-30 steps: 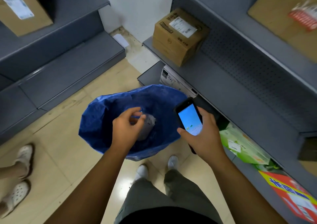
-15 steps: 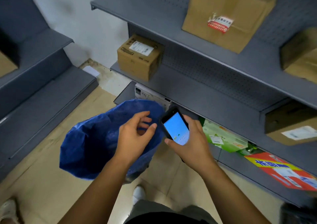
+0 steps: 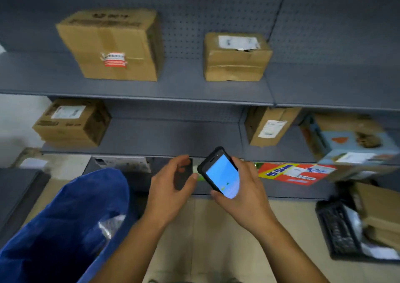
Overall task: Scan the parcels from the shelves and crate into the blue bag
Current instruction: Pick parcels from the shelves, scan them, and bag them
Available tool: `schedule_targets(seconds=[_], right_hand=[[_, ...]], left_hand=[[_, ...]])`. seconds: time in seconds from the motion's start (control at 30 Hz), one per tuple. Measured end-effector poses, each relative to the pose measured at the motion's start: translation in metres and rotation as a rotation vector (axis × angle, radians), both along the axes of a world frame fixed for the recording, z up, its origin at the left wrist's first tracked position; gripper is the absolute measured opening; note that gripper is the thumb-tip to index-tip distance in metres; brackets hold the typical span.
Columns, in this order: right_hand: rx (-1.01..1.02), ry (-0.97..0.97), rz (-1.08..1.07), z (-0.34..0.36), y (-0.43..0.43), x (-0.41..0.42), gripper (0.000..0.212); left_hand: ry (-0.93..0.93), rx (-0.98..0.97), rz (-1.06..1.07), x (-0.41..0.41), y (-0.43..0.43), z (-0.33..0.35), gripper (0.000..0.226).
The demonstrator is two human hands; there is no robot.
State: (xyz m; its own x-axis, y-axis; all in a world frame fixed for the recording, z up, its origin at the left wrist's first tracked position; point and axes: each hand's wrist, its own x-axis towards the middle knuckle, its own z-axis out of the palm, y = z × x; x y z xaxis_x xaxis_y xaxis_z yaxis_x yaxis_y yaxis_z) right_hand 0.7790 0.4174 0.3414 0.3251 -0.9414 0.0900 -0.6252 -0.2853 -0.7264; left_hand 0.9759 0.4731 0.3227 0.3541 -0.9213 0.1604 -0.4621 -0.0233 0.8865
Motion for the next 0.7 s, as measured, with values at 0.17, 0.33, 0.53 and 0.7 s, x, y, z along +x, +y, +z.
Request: schedule_targets(seconds=[0.17, 0.33, 0.53, 0.7], right_hand=[[-0.010, -0.007, -0.205, 0.000, -0.024, -0.120, 0.087], [-0.016, -0.008, -0.398, 0.002, -0.026, -0.238, 0.088], [0.008, -0.012, -0.703, -0.007, -0.012, -0.350, 0.082], [0.048, -0.027, -0.881, -0.015, -0.004, -0.397, 0.086]], left_hand=[[-0.055, 0.017, -0.184, -0.110, -0.057, -0.002, 0.047], [-0.057, 0.009, -0.409, -0.225, -0.104, 0.003, 0.047], [-0.088, 0.012, -0.624, -0.332, -0.144, -0.005, 0.050], [-0.123, 0.071, -0.799, -0.390, -0.172, -0.011, 0.048]])
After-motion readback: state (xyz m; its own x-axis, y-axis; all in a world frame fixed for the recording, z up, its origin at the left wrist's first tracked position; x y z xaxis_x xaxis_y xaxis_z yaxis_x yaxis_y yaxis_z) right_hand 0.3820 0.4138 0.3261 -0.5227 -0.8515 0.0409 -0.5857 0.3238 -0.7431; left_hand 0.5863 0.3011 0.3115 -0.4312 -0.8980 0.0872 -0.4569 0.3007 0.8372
